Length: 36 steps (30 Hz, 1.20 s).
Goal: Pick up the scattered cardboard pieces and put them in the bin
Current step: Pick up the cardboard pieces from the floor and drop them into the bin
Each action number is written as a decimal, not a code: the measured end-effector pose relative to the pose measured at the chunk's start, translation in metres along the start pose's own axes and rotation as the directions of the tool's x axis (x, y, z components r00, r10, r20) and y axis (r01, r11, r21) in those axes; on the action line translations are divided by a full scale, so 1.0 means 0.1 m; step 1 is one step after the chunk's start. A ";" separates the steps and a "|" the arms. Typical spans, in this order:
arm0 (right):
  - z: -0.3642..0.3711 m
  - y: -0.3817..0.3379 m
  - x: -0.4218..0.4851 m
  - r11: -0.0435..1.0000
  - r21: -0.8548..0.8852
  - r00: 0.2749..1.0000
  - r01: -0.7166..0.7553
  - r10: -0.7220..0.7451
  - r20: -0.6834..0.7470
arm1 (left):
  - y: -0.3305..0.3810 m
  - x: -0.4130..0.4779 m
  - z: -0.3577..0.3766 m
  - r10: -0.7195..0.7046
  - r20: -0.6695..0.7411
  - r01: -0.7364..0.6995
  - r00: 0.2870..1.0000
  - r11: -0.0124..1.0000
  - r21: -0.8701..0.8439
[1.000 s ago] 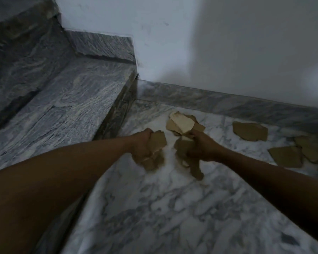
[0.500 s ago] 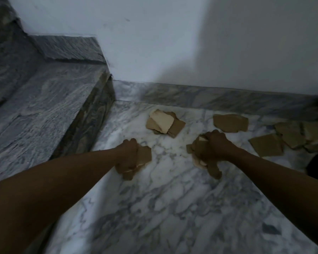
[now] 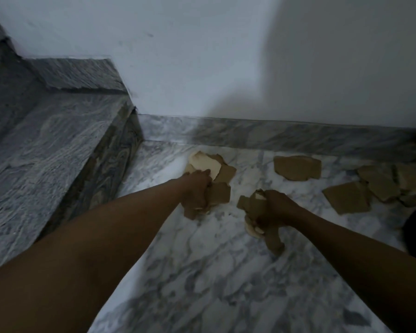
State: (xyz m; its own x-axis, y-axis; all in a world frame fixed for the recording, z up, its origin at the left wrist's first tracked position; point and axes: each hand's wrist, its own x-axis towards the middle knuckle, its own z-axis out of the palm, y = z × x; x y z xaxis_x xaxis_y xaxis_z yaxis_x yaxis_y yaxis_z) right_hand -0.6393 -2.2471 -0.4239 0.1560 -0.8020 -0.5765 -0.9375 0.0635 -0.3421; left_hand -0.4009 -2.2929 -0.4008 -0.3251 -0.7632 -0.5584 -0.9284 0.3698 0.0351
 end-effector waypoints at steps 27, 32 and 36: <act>-0.20 -0.30 -0.02 0.954 0.138 0.958 0.267 -0.246 -0.148 | -0.15 -0.37 0.25 0.180 -0.276 -0.121 0.944 0.968 0.219; 0.00 -0.76 0.14 0.927 -0.218 0.950 0.306 -0.311 0.013 | -0.51 -0.55 0.18 0.137 -0.139 -0.141 0.981 0.990 -0.020; 0.21 -0.80 0.10 0.904 -0.312 0.950 0.292 -0.311 -0.011 | -0.74 -0.63 0.19 0.051 -0.080 -0.067 0.996 0.974 -0.214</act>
State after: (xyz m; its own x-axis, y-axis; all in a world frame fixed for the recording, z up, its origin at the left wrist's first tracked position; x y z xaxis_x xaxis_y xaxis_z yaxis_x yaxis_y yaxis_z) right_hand -0.5556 -2.2480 -0.4182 0.4361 -0.7887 -0.4334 -0.8992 -0.3621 -0.2457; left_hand -0.3083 -2.2626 -0.3841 -0.3849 -0.7833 -0.4881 -0.9216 0.2977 0.2490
